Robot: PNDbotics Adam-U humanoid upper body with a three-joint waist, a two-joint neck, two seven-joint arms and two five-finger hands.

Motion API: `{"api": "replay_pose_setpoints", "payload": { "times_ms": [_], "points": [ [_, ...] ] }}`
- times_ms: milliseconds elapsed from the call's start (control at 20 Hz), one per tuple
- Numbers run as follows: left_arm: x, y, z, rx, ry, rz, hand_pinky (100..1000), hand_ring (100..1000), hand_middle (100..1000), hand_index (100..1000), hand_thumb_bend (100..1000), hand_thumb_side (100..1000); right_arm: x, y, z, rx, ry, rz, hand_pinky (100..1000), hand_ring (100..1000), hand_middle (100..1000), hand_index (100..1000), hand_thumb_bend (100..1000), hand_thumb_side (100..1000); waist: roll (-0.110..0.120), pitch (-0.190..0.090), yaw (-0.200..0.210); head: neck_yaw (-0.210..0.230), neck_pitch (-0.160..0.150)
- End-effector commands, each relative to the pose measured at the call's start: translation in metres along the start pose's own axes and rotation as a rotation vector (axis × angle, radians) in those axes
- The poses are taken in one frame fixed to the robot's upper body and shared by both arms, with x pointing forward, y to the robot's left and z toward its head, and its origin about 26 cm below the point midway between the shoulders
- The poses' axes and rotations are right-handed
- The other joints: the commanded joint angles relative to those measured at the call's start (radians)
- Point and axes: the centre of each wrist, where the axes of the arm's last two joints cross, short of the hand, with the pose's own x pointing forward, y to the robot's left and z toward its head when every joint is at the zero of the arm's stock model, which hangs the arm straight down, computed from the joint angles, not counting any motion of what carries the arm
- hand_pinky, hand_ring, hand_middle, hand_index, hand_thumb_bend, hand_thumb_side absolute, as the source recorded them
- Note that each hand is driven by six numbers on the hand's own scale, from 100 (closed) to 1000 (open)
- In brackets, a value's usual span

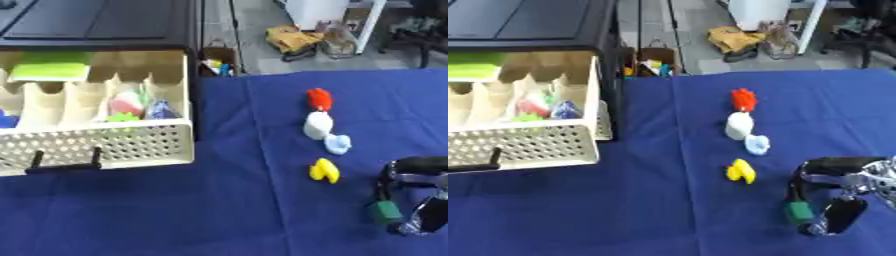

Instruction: Pick up objects from table and place into drawer.

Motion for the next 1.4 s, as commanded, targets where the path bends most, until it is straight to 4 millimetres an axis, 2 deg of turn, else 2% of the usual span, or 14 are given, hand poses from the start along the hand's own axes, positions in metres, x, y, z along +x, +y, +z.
{"api": "replay_pose_setpoints", "payload": {
  "times_ms": [50, 700, 900, 1100, 1400],
  "points": [
    [0.0031, -0.0018, -0.0060, -0.014, -0.024, 0.003, 399, 584, 628, 811, 253, 944, -0.0051, -0.0063, 0.0061, -0.042, 0.030, 0.007, 694, 773, 529, 682, 431, 286, 0.000, -0.014, -0.001, -0.003, -0.010],
    [0.0029, -0.0025, -0.0061, -0.017, -0.025, 0.004, 398, 584, 628, 811, 249, 940, -0.0091, -0.0005, 0.0015, -0.048, 0.044, -0.004, 684, 761, 512, 665, 433, 206, 0.001, -0.011, 0.001, -0.004, -0.013],
    [0.0029, -0.0026, -0.0063, -0.018, -0.025, 0.005, 398, 584, 628, 811, 247, 940, -0.0094, -0.0005, 0.0011, -0.054, 0.042, -0.009, 678, 750, 496, 647, 418, 210, 0.000, -0.010, 0.000, -0.005, -0.014],
    [0.0030, -0.0023, -0.0064, -0.018, -0.025, 0.004, 398, 584, 628, 812, 247, 941, -0.0090, -0.0015, 0.0016, -0.082, 0.037, -0.024, 655, 725, 457, 592, 382, 240, -0.001, -0.012, 0.000, -0.006, -0.013],
    [0.0031, -0.0018, -0.0067, -0.018, -0.023, 0.004, 399, 584, 629, 812, 246, 940, -0.0060, -0.0049, 0.0037, -0.129, 0.029, -0.034, 643, 711, 429, 574, 365, 256, -0.004, -0.015, -0.003, -0.007, -0.013]
  ]
}}
